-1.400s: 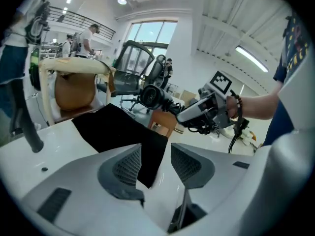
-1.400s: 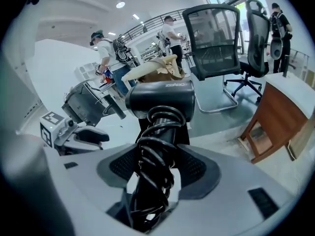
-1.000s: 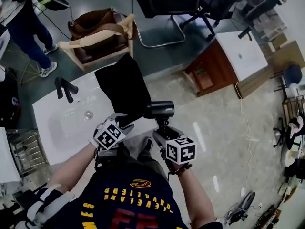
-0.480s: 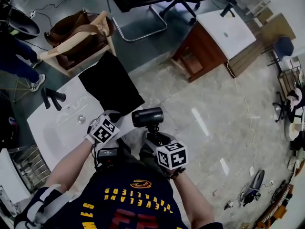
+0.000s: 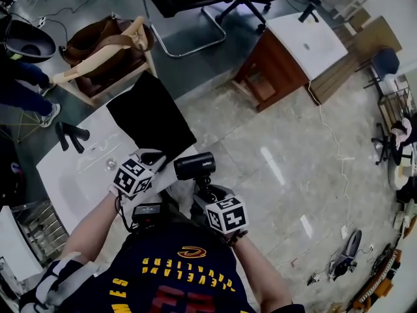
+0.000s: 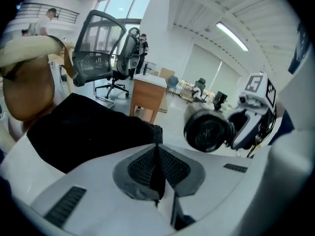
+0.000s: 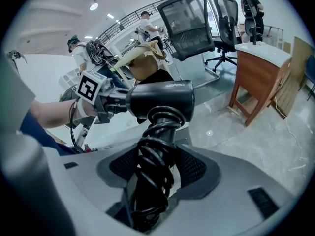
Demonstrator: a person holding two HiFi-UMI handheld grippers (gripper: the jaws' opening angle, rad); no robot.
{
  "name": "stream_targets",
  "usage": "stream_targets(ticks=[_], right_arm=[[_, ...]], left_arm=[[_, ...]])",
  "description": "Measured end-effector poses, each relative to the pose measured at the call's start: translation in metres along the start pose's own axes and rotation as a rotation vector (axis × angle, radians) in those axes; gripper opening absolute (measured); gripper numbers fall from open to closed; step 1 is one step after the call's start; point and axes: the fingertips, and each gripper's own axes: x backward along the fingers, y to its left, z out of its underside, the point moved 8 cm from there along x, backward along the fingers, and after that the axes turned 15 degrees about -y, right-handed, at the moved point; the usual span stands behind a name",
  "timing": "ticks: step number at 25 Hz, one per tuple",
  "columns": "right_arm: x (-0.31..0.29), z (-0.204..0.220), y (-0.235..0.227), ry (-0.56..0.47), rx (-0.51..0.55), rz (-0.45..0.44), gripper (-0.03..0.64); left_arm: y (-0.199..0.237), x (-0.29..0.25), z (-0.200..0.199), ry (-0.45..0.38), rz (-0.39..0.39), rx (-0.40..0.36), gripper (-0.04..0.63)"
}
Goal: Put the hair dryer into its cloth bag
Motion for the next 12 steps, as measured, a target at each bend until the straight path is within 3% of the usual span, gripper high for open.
stream_targets(ticks=[4,9,12], right_arm=[[-0.016,0.003,0.006,0.037,0.023,0.001,0.238],[-0.041,-0.009,0.014,0.066,0.041,0.001,0.238],[-0.052,-0.016,0.023,0.098,0.104,0.000,0.238]], left_arm=[[-0.004,0.017,-0.019,-0.107,0.013,0.079,0.018],[-0.009,0.026,-0.031,-0.149,0.011,0.075,0.018],[-0.009,0.029,-0.036,-0.165,0.001,0.067,0.017]])
